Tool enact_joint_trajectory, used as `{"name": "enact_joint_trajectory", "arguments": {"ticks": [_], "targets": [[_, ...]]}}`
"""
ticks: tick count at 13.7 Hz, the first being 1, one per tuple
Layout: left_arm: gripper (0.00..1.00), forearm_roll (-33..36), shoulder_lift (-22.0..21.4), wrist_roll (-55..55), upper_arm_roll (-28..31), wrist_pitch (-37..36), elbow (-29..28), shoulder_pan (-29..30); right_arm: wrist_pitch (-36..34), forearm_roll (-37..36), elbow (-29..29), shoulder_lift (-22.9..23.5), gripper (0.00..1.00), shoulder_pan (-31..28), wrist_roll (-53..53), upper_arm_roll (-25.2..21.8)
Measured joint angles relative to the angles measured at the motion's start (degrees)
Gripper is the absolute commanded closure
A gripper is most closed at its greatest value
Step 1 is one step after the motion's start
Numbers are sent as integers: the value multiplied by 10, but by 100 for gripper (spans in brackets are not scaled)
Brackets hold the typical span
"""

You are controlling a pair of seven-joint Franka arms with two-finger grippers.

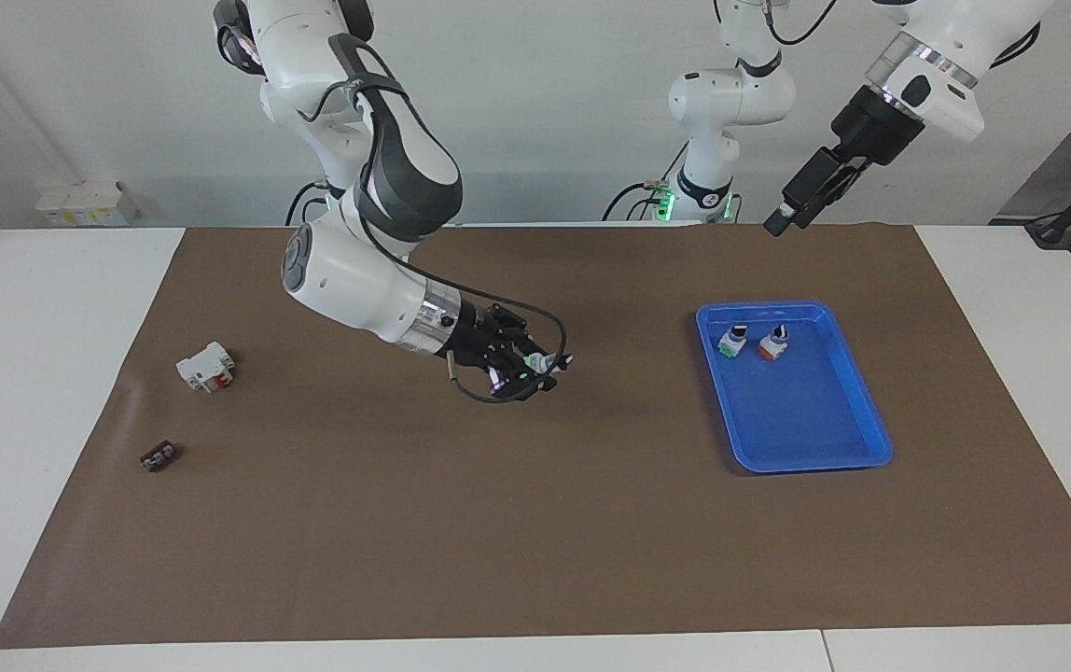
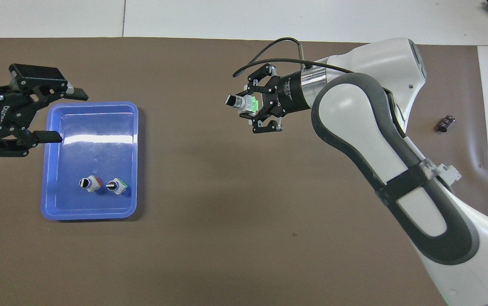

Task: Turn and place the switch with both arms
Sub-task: 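Lift the switch with the right gripper while the left gripper approaches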

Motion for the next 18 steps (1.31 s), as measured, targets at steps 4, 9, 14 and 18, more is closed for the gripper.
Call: {"name": "enact_joint_trajectory", "arguments": {"ticks": [4, 9, 14, 18], "targets": [[0, 0, 3, -262, -8, 53, -4, -18, 0, 14, 0, -15, 100, 1, 29, 50], [0, 5, 5, -505, -19, 86, -27, -18, 57, 39, 0, -16, 100, 41, 41, 68], [22, 4, -2, -728, -32, 62, -44, -19, 114, 39, -2, -16, 100, 87, 71, 69], [51, -43, -20, -803, -30, 56, -77, -18, 114, 40, -3, -16, 100, 84, 71, 67]]}}
